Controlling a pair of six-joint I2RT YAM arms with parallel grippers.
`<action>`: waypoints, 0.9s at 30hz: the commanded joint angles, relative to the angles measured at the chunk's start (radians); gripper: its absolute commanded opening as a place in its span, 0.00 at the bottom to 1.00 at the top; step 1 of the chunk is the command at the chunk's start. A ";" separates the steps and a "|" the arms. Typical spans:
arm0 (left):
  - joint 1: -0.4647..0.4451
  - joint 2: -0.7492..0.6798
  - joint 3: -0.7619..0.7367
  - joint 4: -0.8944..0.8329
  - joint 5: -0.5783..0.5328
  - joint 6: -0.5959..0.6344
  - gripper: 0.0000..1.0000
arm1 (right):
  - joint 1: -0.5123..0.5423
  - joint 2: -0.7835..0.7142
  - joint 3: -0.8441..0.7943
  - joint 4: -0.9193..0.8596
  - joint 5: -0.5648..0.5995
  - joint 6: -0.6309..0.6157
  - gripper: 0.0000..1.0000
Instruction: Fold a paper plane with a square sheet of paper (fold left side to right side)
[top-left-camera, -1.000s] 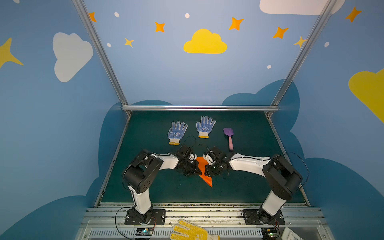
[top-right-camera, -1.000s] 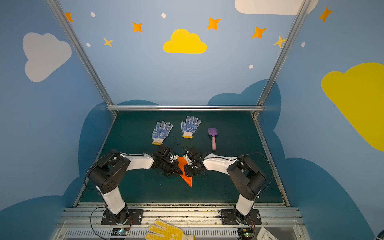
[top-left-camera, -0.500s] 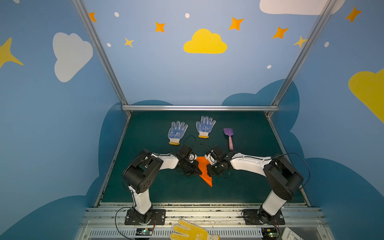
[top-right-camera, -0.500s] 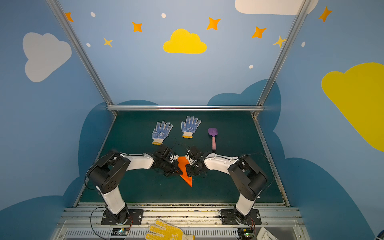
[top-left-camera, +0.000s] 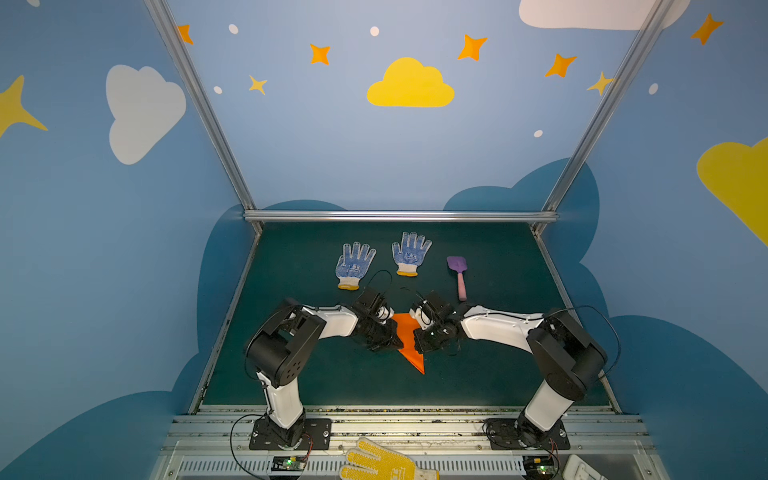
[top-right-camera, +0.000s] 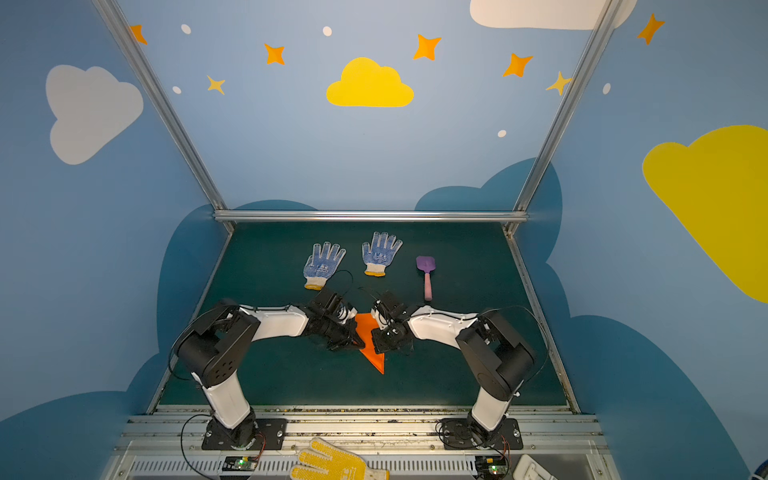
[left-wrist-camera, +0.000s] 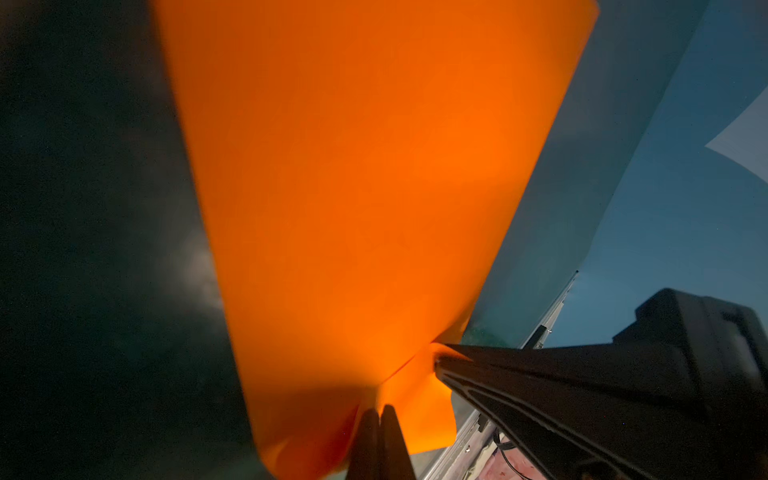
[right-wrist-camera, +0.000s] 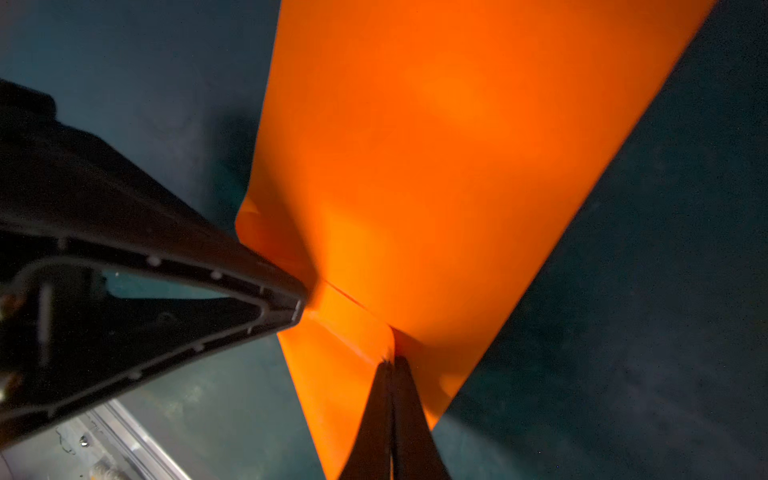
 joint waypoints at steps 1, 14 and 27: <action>0.003 -0.036 0.016 -0.043 -0.017 0.017 0.04 | -0.015 0.008 -0.036 -0.048 0.048 -0.001 0.00; -0.007 -0.123 -0.019 -0.006 0.000 -0.010 0.04 | -0.015 0.012 -0.040 -0.042 0.044 0.004 0.00; -0.019 -0.068 -0.059 0.022 -0.010 0.001 0.04 | -0.016 0.015 -0.044 -0.043 0.045 0.004 0.00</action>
